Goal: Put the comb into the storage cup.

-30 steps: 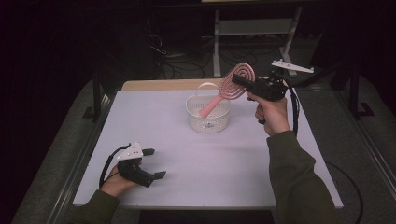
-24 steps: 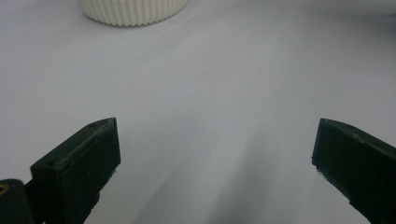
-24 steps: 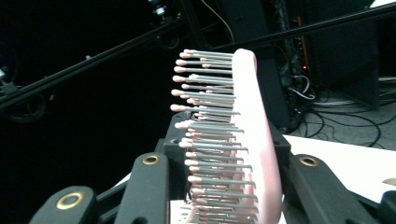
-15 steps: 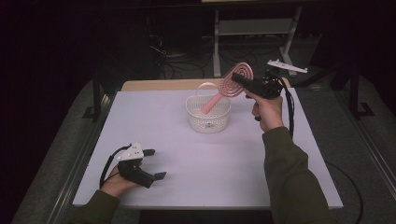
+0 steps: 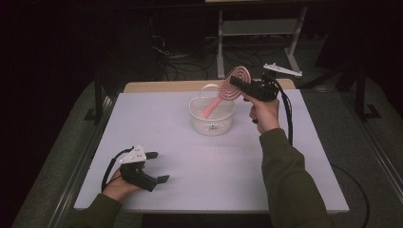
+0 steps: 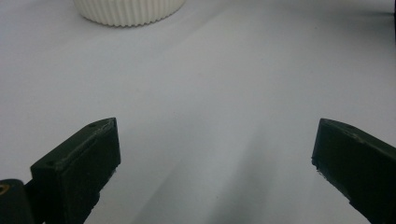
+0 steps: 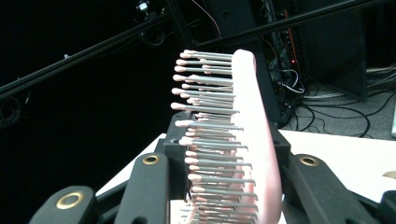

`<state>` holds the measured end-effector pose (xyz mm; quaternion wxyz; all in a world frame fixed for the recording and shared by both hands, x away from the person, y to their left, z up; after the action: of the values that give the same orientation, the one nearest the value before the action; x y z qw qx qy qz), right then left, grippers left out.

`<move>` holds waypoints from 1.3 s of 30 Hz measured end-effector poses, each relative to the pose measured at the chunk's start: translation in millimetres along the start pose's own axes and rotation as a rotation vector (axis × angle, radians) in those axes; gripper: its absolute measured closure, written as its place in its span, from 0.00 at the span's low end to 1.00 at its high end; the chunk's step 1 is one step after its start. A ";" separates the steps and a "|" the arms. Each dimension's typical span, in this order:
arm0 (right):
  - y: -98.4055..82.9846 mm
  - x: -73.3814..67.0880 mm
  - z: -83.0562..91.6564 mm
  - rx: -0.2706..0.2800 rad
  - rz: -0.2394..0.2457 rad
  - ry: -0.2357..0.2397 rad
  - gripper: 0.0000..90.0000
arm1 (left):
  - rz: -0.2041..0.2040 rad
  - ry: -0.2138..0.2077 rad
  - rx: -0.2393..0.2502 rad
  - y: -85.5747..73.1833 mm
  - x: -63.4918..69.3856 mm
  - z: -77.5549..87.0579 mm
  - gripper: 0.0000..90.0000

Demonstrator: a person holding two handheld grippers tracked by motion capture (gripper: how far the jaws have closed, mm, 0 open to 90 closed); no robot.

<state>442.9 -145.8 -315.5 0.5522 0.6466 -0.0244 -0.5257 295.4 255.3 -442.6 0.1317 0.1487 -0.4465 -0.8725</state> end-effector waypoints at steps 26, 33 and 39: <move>-23.5 8.9 -27.2 -0.024 -0.025 -0.033 0.70 | 0.002 -0.005 0.002 0.1 0.3 -0.6 0.01; -31.5 15.6 -31.6 -0.035 -0.037 -0.052 0.70 | 0.001 -0.007 0.002 0.0 0.2 -0.6 0.01; -35.0 17.4 -34.9 -0.043 -0.032 -0.066 0.70 | -0.001 -0.009 0.001 0.0 0.3 -0.9 0.01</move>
<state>456.1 -118.8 -358.4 0.5564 0.6172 -0.0210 -0.5559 295.4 254.6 -443.2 0.1294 0.1449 -0.4473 -0.8730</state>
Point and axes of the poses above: each handheld gripper's, and its own axes: z roughly backward along the jaws, y roughly out of its top, x roughly to its right, the point moved 1 cm from there along -z, roughly forward along the jaws, and after that the axes turned 15 degrees about -z, right-handed, at the moved point
